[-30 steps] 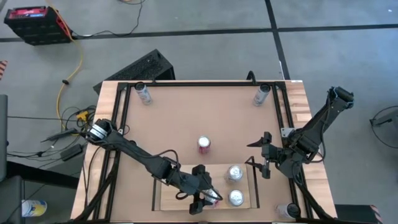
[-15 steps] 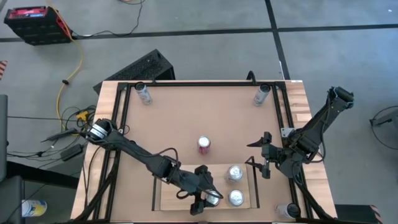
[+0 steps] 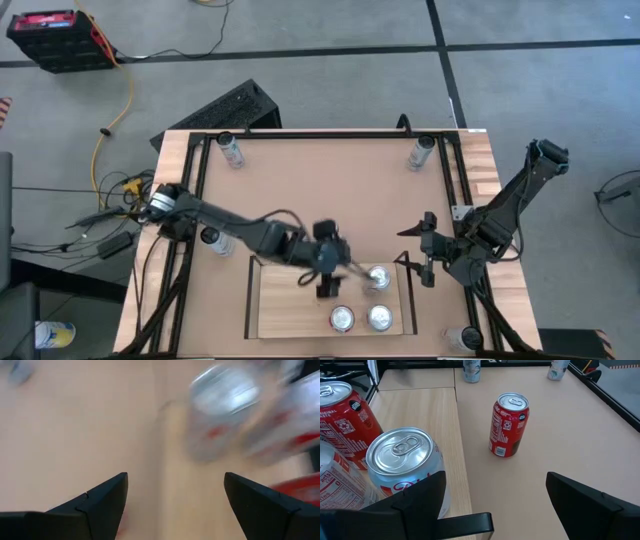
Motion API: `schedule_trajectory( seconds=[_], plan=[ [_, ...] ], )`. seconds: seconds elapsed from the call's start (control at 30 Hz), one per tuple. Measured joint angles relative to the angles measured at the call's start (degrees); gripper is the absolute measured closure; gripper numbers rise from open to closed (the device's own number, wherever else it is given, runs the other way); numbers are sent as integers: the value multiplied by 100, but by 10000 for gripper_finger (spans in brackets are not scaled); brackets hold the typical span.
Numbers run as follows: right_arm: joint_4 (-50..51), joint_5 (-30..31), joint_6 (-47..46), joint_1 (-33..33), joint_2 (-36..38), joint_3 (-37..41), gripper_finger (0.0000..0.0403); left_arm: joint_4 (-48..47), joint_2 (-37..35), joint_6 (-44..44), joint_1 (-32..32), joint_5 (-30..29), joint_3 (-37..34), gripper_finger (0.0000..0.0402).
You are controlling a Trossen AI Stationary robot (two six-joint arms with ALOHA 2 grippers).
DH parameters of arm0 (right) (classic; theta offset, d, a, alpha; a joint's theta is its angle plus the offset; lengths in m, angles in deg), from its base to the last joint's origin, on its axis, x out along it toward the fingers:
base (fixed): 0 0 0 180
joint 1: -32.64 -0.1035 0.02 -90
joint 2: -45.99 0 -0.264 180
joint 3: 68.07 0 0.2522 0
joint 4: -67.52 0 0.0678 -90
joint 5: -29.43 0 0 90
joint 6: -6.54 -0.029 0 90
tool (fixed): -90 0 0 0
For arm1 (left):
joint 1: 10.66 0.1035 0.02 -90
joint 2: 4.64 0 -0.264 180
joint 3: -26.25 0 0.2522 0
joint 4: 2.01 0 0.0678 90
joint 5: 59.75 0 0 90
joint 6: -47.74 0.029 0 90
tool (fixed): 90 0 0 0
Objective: Place canned beverage on shelf
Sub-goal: Put the red soda can aligned with the other red soda can on the shelf
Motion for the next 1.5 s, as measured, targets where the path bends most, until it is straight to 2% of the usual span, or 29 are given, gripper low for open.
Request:
schedule_trajectory(
  seconds=[0.2,0.43,0.7,0.97,1.3,1.37,1.5],
  plan=[
    [29,-76,2,0,2,0,33,-166,-6,277,642,-23,-278,90],
    [188,-100,-11,0,4,-4,33,90,-44,399,1171,376,-729,90],
    [294,-102,-15,-4,4,-9,33,360,-68,485,1232,301,-1088,90],
    [302,-118,-55,-6,2,-9,33,353,-87,721,1248,670,-1194,90],
    [285,-122,-57,-4,2,-4,33,364,-712,1127,1509,1027,-1194,90],
    [285,-122,-57,-5,0,-4,33,331,-892,1260,1614,1260,-1193,90],
    [257,-126,-71,7,0,-2,33,-156,-1093,1368,1823,2108,-1189,90]
  ],
)
